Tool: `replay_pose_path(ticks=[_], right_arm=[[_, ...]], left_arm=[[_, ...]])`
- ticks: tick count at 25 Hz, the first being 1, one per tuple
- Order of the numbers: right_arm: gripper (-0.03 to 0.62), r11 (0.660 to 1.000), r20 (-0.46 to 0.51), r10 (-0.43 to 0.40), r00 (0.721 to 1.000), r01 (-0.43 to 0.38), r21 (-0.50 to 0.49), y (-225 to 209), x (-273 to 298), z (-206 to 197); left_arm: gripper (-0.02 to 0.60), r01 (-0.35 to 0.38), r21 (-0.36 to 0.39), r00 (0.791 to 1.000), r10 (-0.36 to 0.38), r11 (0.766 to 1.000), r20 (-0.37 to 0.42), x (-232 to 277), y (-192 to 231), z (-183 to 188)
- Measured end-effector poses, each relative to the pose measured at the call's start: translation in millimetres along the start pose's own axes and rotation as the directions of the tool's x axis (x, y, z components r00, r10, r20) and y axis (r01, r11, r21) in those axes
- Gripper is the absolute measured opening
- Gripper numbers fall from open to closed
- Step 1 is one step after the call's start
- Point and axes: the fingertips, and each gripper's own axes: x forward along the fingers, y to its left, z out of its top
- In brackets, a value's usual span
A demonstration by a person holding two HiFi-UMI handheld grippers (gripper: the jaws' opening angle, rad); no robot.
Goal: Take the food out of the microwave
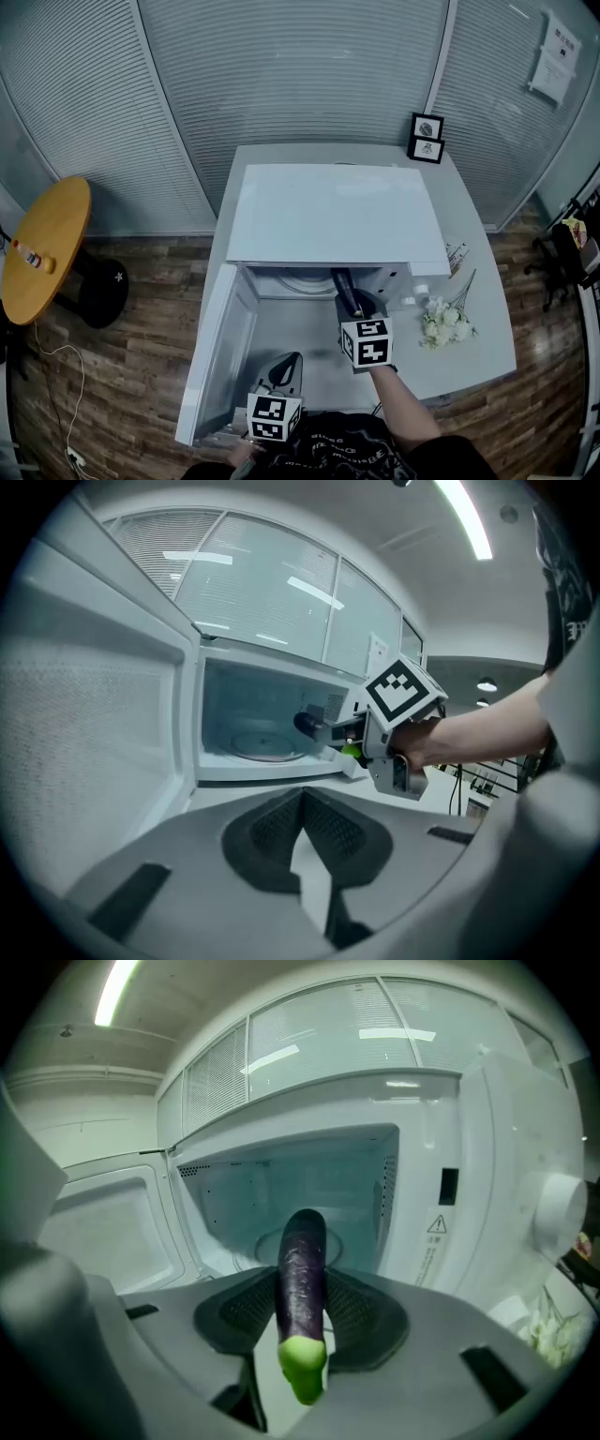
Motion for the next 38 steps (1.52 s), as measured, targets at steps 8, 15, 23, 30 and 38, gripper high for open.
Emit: replay_pose_path(ticks=[8, 15, 23, 30, 38], right_arm=[[0.155, 1.000, 0.001, 0.017, 1.000, -0.017, -0.020, 6, -17, -11], [0.155, 0.999, 0.015, 0.019, 1.000, -0.018, -0.038, 11, -32, -15], [0.155, 1.000, 0.036, 0.015, 0.999, -0.014, -0.023, 6, -49, -26], [0.155, 1.000, 0.044, 0.020, 0.999, -0.019, -0.008, 9, -67, -39], [0.155, 0.999, 0.035, 0.046, 0.998, -0.046, -0.011, 19, -88, -60]], left_arm=[[0.008, -0.005, -0.010, 1.000, 0.005, 1.000, 0.008, -9, -7, -3], [0.008, -0.007, -0.006, 1.000, 0.007, 1.000, 0.014, -13, -11, -2], [0.008, -0.011, -0.003, 1.000, 0.011, 1.000, 0.018, -13, -18, -5], [0.008, -0.017, -0.011, 1.000, 0.017, 1.000, 0.023, -16, -25, -4], [0.008, -0.024, -0.030, 0.999, 0.025, 0.999, 0.028, -18, -35, -9]])
